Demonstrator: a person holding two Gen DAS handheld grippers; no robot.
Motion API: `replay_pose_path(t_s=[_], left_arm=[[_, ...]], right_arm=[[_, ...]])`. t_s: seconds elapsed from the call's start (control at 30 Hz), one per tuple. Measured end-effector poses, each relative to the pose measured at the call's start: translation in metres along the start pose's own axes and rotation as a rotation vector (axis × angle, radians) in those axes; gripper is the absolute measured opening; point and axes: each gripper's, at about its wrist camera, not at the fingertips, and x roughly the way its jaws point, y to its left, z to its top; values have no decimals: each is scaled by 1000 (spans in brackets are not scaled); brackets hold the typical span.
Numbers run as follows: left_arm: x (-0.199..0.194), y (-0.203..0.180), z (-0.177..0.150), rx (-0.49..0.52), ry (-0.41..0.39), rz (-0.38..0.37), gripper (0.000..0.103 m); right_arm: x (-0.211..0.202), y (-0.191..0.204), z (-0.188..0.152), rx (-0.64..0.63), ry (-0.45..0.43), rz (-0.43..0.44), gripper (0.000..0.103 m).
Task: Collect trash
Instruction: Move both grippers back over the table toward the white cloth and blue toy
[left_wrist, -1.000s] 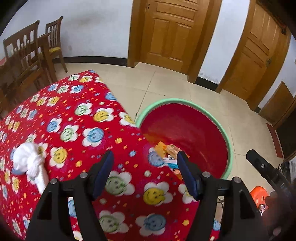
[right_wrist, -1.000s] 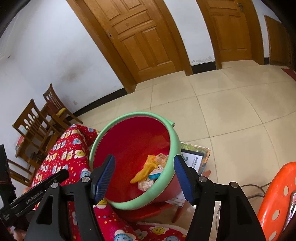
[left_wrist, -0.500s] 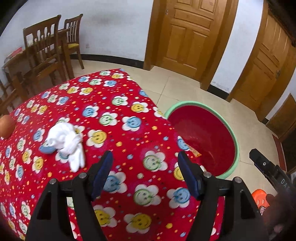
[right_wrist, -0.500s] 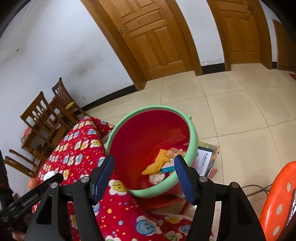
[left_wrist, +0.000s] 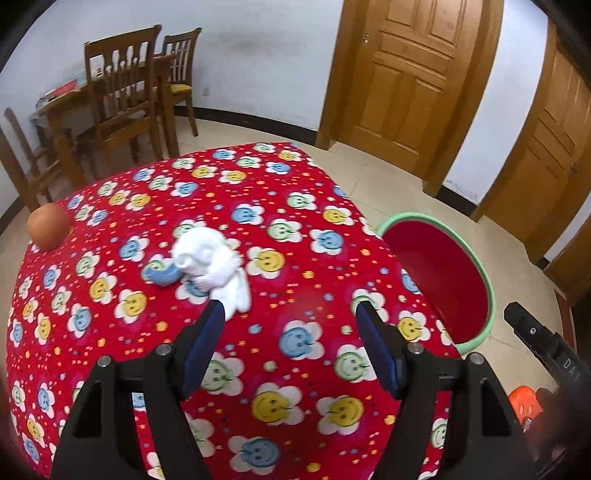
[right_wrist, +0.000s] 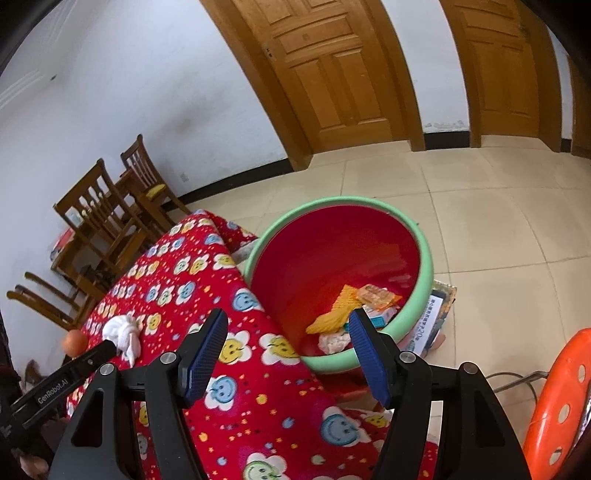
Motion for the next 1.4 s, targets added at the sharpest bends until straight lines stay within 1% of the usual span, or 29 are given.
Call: replay_pose_path(t_s=[0.13,0.43,0.63,0.8,1.07,1.2,1.4], left_arm=[[-8,18,-2,-34,-14,20,73],[-20,71,-9,-102,-29,107,74],[-17,97,-9,-109,-22,163,74],[-13,119,-13,-143,-9,185,74],[-10,149,-13,-186,-11,252,74],[-6,159,-9,-199,-16,264,74],[1,170,-5,-224,-17,261,74]], right_arm=[[3,11,-4,-16,17,17,70],[12,48,-13,-87,53,56,70],[20,76,-16,-141,66,87,71],[33,102,-18,-196,86,115,73],[62,147,-28,-283,167,160,73],[80,171,-36,-334,202,171,73],[107,198,-47,-396,254,164,73]])
